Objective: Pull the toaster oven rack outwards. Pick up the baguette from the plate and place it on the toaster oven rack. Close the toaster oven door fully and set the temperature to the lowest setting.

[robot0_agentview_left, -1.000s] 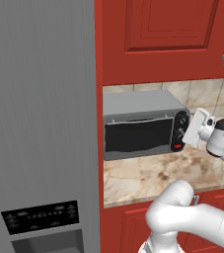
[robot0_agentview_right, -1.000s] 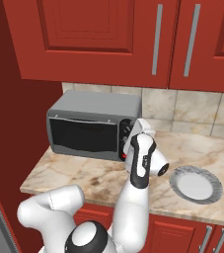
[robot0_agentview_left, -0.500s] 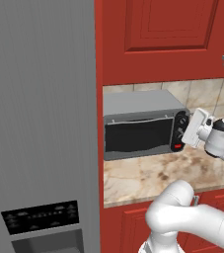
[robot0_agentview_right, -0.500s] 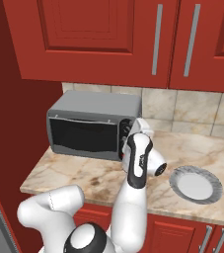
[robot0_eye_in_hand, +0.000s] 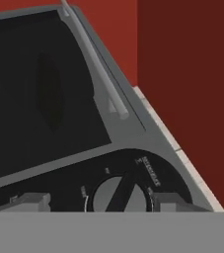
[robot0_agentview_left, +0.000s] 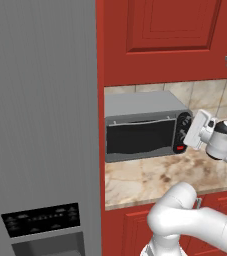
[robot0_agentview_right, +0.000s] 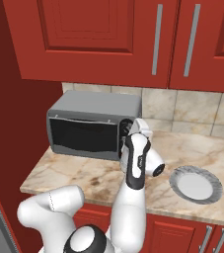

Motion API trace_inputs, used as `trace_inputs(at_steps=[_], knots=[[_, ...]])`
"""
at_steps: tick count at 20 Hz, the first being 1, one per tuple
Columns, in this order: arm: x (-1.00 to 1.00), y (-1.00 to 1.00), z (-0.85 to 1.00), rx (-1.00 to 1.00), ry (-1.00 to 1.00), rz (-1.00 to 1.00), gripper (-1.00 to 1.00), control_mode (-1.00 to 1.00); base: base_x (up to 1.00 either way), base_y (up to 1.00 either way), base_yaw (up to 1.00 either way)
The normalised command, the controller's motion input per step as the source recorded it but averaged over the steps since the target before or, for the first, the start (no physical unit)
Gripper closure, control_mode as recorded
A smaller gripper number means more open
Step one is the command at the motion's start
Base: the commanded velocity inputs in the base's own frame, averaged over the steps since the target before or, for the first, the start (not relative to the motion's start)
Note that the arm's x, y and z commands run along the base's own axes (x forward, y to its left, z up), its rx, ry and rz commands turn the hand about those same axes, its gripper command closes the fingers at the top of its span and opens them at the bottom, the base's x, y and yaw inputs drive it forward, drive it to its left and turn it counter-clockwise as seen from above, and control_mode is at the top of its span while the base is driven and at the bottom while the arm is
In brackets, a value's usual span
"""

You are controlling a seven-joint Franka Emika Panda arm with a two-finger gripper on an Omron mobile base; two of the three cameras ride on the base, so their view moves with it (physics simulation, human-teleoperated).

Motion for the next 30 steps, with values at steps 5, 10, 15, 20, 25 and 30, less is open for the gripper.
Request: trace_inputs(at_steps=[5, 10, 15, 20, 25, 30], knots=[[0.17, 0.0, -0.03, 0.0, 0.02, 0.0, 1.0, -1.0, 0.0, 0.0, 0.0], [0.23, 0.0, 0.0, 0.0, 0.01, 0.0, 1.0, -1.0, 0.0, 0.0, 0.0], [0.37, 0.0, 0.0, -0.01, 0.12, 0.02, 1.0, -1.0, 0.0, 0.0, 0.0], [0.42, -0.04, 0.0, -0.06, 0.3, 0.09, 1.0, -1.0, 0.0, 0.0, 0.0], [0.46, -0.13, -0.03, -0.03, 0.26, 0.13, 1.0, -1.0, 0.0, 0.0, 0.0], [0.36, -0.13, -0.1, 0.0, 0.12, 0.11, 1.0, -1.0, 0.0, 0.0, 0.0]])
